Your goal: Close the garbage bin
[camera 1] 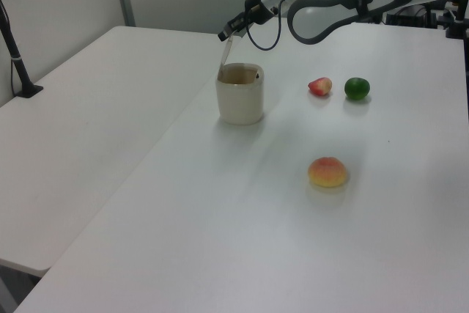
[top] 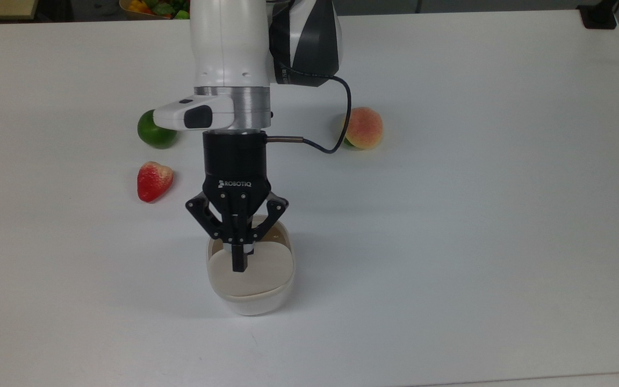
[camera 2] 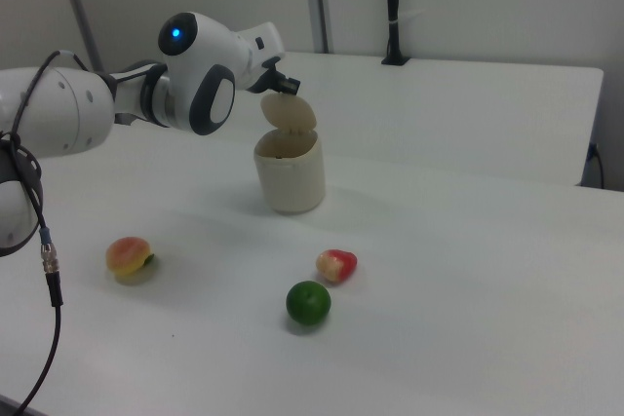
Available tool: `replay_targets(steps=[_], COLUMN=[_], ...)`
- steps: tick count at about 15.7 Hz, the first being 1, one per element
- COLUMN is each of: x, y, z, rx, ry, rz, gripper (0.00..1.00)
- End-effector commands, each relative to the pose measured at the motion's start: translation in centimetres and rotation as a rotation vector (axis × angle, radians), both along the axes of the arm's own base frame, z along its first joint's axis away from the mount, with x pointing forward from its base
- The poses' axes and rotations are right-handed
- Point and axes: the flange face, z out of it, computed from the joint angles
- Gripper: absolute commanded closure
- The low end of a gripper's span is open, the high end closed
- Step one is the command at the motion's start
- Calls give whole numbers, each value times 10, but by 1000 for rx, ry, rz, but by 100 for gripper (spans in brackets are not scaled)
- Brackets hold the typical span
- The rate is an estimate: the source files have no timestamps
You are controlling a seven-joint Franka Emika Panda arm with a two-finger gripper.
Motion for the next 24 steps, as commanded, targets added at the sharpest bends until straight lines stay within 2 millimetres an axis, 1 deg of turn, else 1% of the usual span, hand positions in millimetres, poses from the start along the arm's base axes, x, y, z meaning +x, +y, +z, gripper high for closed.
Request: replay_targets(steps=[1,3,5,8,12,14,18,24], x=[-32,-42,-47,-54,-55,-55,-54,-55], y=[11,12,12,10,-2,-3,-8,-11], z=[-5,-11,-14,-17,-25,-33,-39,-66], rx=[-20,-35,-36,-43,-59,-68,-84,-97], ry=[83,109,142,254,295,309,316,359], rz=[31,41,42,43,32,35,32,32], gripper=[100,100,100,100,100,100,100,100])
